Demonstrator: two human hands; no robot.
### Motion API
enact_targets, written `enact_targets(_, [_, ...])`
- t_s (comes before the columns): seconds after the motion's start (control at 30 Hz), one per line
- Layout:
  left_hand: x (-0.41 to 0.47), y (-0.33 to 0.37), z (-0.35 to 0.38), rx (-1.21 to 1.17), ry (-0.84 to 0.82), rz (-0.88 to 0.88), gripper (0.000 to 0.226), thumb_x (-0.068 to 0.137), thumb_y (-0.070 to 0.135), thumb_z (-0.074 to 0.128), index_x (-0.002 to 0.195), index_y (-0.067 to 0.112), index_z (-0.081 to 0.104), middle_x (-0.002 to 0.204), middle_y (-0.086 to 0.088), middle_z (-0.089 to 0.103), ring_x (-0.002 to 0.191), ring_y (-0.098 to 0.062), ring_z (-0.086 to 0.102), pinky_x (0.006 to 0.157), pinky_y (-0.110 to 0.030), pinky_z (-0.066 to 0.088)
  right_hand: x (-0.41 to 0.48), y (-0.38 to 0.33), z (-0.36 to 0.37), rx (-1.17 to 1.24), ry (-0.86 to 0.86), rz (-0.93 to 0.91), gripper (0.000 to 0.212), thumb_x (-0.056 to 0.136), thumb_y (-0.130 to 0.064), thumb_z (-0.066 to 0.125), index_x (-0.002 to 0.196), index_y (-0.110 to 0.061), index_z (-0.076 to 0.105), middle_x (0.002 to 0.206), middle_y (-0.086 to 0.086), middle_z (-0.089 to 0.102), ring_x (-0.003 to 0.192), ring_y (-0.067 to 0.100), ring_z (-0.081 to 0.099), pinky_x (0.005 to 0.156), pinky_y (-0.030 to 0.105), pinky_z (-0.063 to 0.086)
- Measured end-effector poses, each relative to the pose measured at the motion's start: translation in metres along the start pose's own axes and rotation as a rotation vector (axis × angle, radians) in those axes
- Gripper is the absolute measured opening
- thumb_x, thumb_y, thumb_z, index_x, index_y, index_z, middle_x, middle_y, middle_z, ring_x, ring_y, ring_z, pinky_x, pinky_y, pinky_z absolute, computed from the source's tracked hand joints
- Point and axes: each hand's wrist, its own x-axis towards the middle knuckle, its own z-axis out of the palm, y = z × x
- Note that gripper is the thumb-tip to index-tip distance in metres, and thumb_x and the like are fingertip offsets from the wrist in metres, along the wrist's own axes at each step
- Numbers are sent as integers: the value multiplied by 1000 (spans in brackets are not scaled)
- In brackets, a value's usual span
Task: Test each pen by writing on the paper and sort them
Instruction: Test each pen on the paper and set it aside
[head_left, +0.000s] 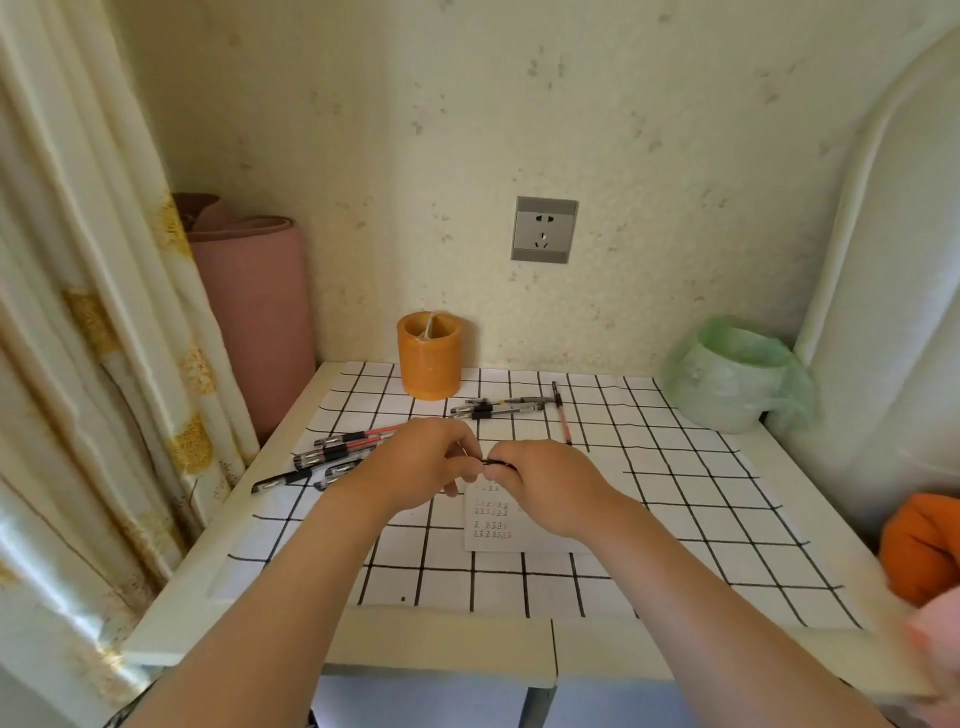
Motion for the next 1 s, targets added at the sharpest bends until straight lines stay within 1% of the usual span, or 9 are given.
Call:
enact_targets(0.17, [11,1,6,-38,-17,25,3,88,20,71,89,20,68,83,2,72,72,-10,70,76,-35,59,1,14,3,111,2,-3,23,102,-31,48,81,-24,52,70,-9,51,68,16,52,60,33,40])
enact_targets(0.3, [23,-1,8,-34,-35,55,4,89,20,69,87,20,65,82,3,72,72,-10,70,76,-37,58,7,20,-1,-33,65,-31,23,102,-40,43,96,-27,61,71,-10,56,66,14,52,61,33,45])
enact_targets(0.5, [36,-4,7,-69,-64,48,4,92,16,66,88,16,64,84,1,72,71,-11,69,65,-24,50,11,29,-6,-88,58,8,33,100,-55,40,101,-34,65,61,-11,51,61,9,50,64,33,50])
enact_targets(0.6, [39,-5,10,-9,-90,28,3,93,19,64,91,17,63,84,3,71,74,-11,68,70,-27,55,10,31,-3,-56,-8,62,33,101,-52,41,118,-33,61,77,-12,63,69,8,54,69,32,49])
enact_targets(0.67, [40,-8,10,116,-74,20,3,93,20,63,91,22,61,86,6,67,80,-11,65,75,-29,55,6,36,2,44,-64,112,33,104,-41,40,134,-30,47,94,-4,70,79,16,62,73,37,52])
enact_targets(0.73, [40,-11,9,240,-64,10,3,93,23,62,93,26,61,90,12,62,84,-7,59,73,-24,49,1,42,7,203,-104,153,26,105,-21,38,129,-31,38,92,7,67,80,26,64,71,44,52])
enact_targets(0.8, [39,-14,10,321,-101,-14,2,93,28,62,95,28,61,93,15,60,85,-3,55,69,-18,43,-3,46,7,327,-84,203,28,103,-8,35,108,-34,44,100,6,62,89,27,63,72,42,54])
enact_targets(0.87, [40,-16,15,338,-152,-40,3,91,31,63,94,29,61,98,13,61,90,-5,56,74,-21,47,-3,47,7,489,-33,273,40,101,-2,33,92,-33,58,101,-2,60,89,18,62,70,33,53])
enact_targets(1.0, [43,-14,26,373,-187,-61,5,90,32,62,95,31,61,102,12,60,93,-8,57,79,-26,50,-4,43,9,990,17,430,52,94,15,33,109,-19,69,98,6,62,83,17,65,66,28,55])
